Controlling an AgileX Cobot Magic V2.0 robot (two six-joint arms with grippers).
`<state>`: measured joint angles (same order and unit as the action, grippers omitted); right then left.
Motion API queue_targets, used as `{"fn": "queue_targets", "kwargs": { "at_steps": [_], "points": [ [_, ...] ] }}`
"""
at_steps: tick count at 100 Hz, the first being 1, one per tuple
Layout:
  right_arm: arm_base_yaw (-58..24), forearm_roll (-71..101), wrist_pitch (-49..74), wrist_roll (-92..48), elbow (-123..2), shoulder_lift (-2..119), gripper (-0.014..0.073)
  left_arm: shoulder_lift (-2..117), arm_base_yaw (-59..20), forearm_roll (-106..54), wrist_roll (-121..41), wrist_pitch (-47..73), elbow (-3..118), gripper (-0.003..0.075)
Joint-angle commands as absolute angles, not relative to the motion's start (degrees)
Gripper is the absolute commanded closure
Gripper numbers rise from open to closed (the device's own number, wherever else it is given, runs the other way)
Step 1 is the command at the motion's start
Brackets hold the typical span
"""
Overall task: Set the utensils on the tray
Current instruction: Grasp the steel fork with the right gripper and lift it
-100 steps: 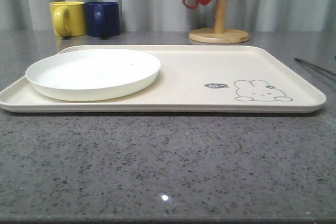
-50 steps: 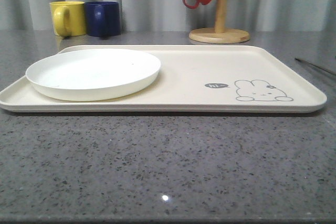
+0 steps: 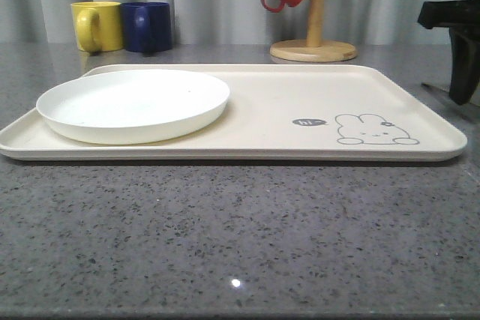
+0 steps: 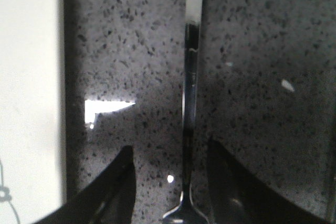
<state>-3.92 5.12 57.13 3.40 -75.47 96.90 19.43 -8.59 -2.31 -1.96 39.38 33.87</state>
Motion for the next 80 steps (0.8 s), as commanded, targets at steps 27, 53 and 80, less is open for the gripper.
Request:
{"fn": "queue_targets", "kwargs": {
  "at_steps": [27,53,80],
  "points": [
    [-3.6,5.4,57.3,3.8,-78.9,97.6,0.0594,19.8,-8.9,-3.0,-1.6,35.2,35.4,0.0739],
    [-3.8,5.5,60.2,3.8,-82.6,96.9,0.0658,19.8,-8.9,-3.0,-1.6,35.2,35.4,0.0739],
    [-9.9,5.5,70.6,3.9,-92.6,95.3,0.0658,19.8,-8.9,-3.0,-1.6,35.2,35.4,0.0739]
  ]
}}
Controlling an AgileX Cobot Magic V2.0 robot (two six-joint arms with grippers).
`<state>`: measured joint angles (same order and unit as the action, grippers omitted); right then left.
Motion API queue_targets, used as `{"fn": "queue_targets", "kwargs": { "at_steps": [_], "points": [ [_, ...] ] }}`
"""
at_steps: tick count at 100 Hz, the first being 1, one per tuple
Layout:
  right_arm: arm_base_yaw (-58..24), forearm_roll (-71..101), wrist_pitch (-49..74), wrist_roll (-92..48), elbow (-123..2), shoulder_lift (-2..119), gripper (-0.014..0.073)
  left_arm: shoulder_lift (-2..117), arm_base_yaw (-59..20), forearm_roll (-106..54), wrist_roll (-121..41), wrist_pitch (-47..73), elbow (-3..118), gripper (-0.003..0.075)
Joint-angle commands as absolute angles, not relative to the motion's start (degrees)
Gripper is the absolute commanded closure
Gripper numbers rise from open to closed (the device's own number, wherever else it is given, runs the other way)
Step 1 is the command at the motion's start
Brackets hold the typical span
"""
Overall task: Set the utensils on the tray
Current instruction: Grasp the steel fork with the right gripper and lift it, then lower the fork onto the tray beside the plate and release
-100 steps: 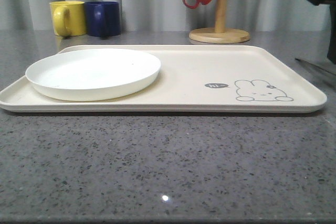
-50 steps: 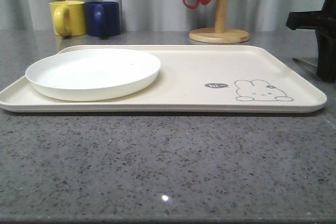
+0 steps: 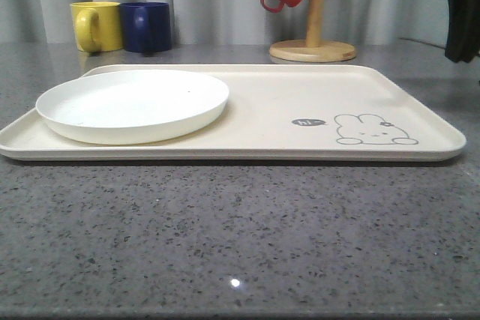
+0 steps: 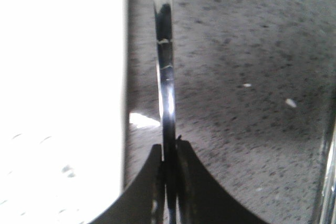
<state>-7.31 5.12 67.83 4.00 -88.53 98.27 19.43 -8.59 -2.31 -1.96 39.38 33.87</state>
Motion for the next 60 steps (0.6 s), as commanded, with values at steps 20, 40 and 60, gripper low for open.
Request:
{"fn": "queue_targets", "kwargs": {
  "at_steps": [20,40,60],
  "points": [
    [-20.4,5.4,71.1,7.7,-96.9,95.7,0.0652,19.8,-8.9,-3.0,-1.6,35.2,35.4,0.0739],
    [-28.6,5.0,68.8,18.1,-97.6,98.3,0.0652,19.8,-8.9,-3.0,-1.6,35.2,35.4,0.0739],
    [-30.7,4.7,66.6,29.4,-97.7,101.8,0.0652,19.8,-8.9,-3.0,-1.6,35.2,35.4,0.0739]
  ]
}}
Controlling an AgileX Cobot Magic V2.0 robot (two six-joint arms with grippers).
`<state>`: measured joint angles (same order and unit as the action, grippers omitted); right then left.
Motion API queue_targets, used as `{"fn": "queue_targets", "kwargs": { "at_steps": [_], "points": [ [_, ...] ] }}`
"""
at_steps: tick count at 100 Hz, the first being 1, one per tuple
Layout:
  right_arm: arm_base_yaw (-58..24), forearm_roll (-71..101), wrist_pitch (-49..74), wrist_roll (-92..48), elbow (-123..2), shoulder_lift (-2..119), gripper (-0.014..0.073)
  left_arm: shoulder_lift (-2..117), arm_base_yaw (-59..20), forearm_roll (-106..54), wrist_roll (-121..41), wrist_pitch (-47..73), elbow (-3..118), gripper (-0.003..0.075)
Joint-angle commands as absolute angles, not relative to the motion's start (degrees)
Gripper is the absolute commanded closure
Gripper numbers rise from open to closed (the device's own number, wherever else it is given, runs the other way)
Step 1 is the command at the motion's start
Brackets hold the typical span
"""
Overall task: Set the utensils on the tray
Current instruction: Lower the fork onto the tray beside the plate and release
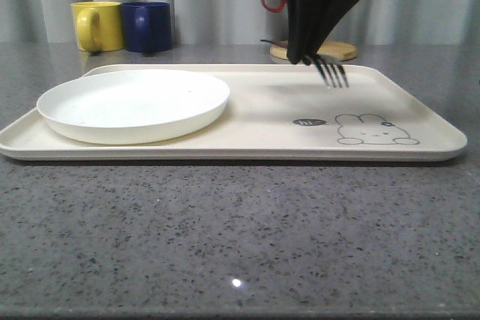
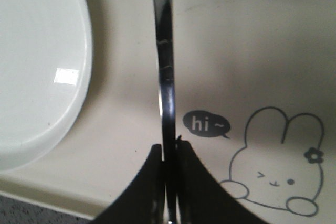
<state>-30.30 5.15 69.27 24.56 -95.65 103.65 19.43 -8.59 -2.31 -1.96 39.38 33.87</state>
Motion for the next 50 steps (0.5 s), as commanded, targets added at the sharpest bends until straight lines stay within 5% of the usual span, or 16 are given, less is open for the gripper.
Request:
{"fn": "queue_targets", "kwargs": {
  "at_steps": [1,50],
  "points": [
    [-30.8,4.7,66.5,29.8,-97.7,102.1,0.0652,19.8,-8.9,-3.0,-1.6,35.2,35.4,0.0739],
    [-31.9,3.7,63.5,40.1,-97.8,108.6,0.065,19.8,-8.9,-3.0,-1.6,35.2,35.4,0.0739]
  ]
}}
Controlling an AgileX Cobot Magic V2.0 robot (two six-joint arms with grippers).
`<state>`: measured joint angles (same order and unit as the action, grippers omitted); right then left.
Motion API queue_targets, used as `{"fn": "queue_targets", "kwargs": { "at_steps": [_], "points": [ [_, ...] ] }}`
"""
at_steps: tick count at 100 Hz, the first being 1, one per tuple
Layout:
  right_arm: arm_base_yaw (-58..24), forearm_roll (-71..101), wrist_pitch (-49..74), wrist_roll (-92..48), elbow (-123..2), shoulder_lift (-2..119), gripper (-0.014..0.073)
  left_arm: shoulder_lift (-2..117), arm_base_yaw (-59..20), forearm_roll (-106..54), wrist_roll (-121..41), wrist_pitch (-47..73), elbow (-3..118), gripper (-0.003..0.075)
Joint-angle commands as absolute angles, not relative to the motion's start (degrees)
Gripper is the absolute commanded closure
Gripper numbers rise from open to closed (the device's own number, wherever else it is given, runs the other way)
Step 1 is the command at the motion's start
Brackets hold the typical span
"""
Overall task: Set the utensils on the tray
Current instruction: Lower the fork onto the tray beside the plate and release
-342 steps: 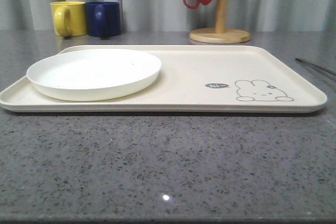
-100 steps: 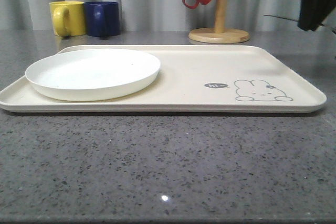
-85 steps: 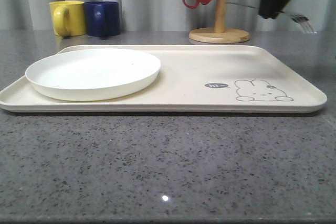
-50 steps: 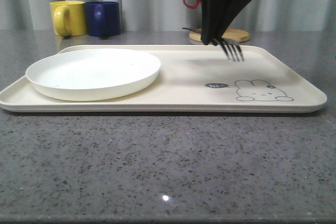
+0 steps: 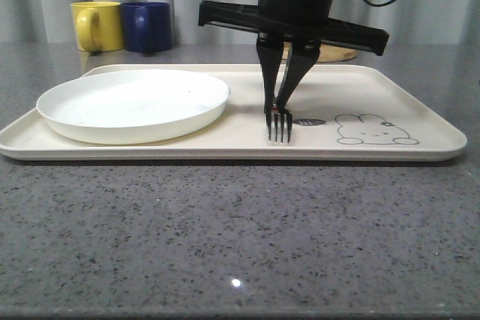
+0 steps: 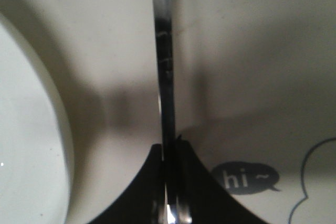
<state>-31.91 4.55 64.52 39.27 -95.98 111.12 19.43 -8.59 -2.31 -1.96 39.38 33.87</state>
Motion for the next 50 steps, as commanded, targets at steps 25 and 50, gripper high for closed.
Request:
{"fn": "queue_targets", "kwargs": {
  "at_steps": [25,50],
  "points": [
    [-31.9,1.8,63.9,40.1,-97.8,108.8,0.0466,19.8,-8.9,-3.0,-1.6,35.2,35.4,0.0739],
    [-32.0,1.6,64.0,40.1,-97.8,108.2,0.0211,19.8,-8.9,-3.0,-1.6,35.2,35.4,0.0739]
  ]
}}
